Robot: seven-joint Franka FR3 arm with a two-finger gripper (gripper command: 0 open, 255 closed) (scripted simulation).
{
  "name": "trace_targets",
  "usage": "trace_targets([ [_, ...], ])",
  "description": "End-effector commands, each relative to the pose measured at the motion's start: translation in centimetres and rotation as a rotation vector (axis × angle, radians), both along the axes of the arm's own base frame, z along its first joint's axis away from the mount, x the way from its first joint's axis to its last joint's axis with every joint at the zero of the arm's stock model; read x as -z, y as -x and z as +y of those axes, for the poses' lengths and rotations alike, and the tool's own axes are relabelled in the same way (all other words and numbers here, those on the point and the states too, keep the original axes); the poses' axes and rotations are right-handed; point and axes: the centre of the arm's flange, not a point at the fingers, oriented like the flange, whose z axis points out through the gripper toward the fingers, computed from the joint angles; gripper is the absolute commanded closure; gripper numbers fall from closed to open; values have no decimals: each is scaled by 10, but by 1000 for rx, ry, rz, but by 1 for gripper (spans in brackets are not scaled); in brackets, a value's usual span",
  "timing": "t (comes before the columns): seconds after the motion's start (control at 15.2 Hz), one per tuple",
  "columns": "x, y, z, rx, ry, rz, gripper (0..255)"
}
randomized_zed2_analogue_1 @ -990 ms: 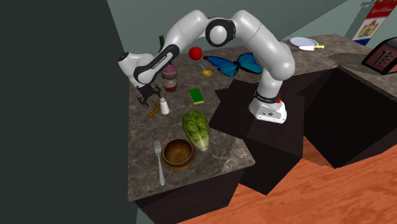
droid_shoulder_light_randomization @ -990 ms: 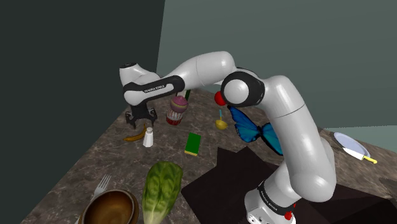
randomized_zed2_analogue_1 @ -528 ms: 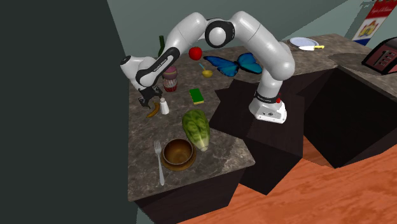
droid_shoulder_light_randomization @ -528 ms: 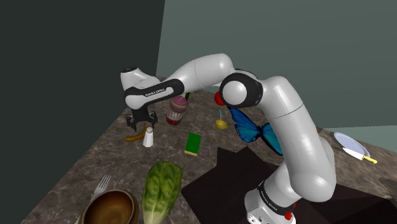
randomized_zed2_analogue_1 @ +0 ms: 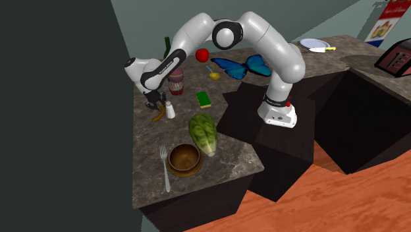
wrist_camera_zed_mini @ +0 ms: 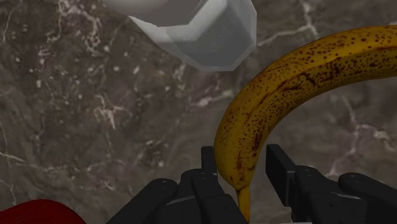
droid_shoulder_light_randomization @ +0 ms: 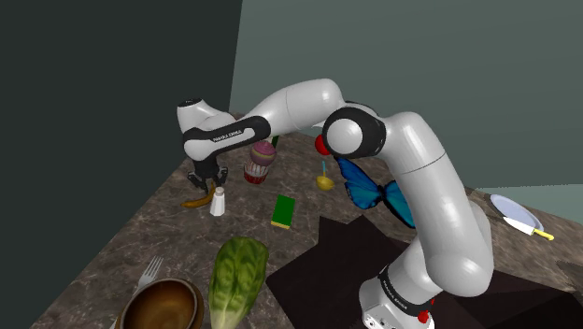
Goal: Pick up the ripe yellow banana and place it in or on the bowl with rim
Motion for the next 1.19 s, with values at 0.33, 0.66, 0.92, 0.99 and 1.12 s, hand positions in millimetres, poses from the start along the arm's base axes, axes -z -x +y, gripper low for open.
trace_targets([
  [0.33, -5, 0, 0, 0, 0, 0, 255],
  [0.66, -32, 0, 0, 0, 0, 0, 255],
  [0.92, -53, 0, 0, 0, 0, 0, 255],
  [0.99, -58, 0, 0, 0, 0, 0, 255],
  [1.12, -69, 0, 0, 0, 0, 0, 255],
])
